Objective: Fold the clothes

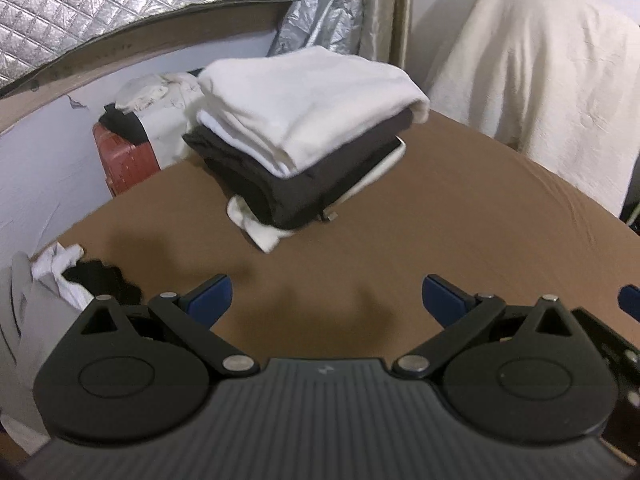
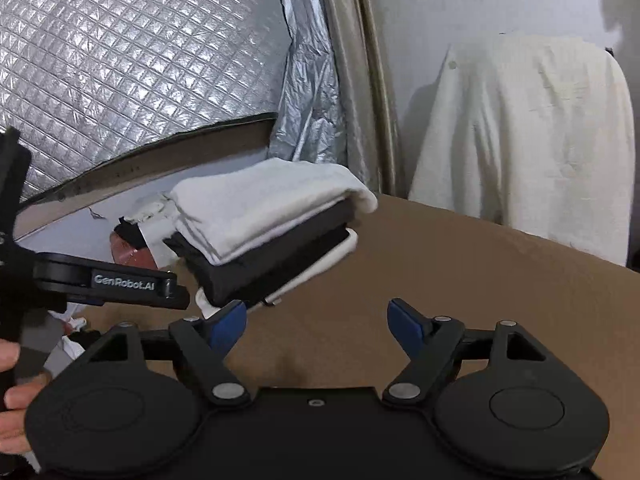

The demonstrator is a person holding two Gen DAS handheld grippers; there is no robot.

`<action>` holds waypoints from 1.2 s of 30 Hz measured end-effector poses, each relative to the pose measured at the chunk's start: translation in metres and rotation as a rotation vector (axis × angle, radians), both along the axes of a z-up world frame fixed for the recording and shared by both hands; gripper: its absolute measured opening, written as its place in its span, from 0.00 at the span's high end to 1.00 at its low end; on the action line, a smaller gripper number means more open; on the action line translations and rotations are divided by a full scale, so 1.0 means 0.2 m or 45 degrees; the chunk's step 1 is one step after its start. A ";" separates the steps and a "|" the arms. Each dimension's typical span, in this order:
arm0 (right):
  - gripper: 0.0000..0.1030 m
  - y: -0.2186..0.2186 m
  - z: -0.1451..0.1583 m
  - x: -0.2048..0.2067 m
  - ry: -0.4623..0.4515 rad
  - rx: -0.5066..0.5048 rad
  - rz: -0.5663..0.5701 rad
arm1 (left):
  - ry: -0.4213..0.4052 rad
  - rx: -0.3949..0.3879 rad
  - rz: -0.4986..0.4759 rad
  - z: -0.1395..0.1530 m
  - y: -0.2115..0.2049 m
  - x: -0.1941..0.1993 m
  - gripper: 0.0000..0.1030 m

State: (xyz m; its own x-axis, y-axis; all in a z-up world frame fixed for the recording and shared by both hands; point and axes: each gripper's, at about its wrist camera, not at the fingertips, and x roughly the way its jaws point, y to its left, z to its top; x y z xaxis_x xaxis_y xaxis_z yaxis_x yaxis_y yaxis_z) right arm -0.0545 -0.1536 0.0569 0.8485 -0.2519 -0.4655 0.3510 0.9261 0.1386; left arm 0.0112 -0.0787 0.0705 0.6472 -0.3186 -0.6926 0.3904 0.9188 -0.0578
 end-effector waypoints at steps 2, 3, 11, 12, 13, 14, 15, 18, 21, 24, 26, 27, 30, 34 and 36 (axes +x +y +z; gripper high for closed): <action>0.21 -0.03 -0.02 -0.04 -0.011 0.037 -0.004 | 0.010 0.005 -0.001 -0.04 -0.02 -0.05 0.00; 0.21 -0.04 -0.03 -0.05 -0.013 0.050 -0.010 | 0.015 0.011 -0.009 -0.06 -0.03 -0.06 0.00; 0.20 -0.09 -0.12 -0.10 -0.010 0.059 -0.039 | -0.034 0.113 -0.027 -0.20 -0.14 -0.20 0.00; 0.20 -0.09 -0.12 -0.10 -0.009 0.068 -0.043 | -0.047 0.148 -0.025 -0.22 -0.17 -0.21 0.00; 0.19 -0.09 -0.12 -0.10 -0.007 0.077 -0.048 | -0.059 0.183 -0.022 -0.23 -0.19 -0.23 0.00; 0.18 -0.09 -0.13 -0.10 -0.005 0.086 -0.052 | -0.064 0.200 -0.021 -0.24 -0.20 -0.23 0.00; 0.18 -0.09 -0.13 -0.10 0.000 0.091 -0.048 | -0.066 0.211 -0.021 -0.24 -0.21 -0.24 0.00; 0.17 -0.09 -0.14 -0.09 0.021 0.088 -0.040 | -0.052 0.190 -0.020 -0.25 -0.22 -0.24 0.00; 0.17 -0.08 -0.15 -0.07 0.045 0.073 -0.052 | -0.050 0.169 -0.025 -0.26 -0.21 -0.23 0.00; 0.16 -0.08 -0.17 -0.06 0.059 0.068 -0.056 | -0.071 0.181 -0.028 -0.26 -0.21 -0.24 0.00; 0.16 -0.09 -0.18 -0.06 0.064 0.081 -0.072 | -0.086 0.190 -0.031 -0.26 -0.21 -0.24 0.00; 0.16 -0.09 -0.19 -0.06 0.062 0.099 -0.080 | -0.093 0.194 -0.032 -0.26 -0.21 -0.25 0.00; 0.16 -0.10 -0.20 -0.05 0.061 0.140 -0.079 | -0.114 0.206 -0.035 -0.27 -0.22 -0.25 0.00; 0.16 -0.09 -0.21 -0.05 0.073 0.122 -0.085 | -0.131 0.228 -0.034 -0.27 -0.22 -0.25 0.00; 0.16 -0.08 -0.21 -0.04 0.078 0.119 -0.088 | -0.138 0.240 -0.033 -0.28 -0.23 -0.25 0.00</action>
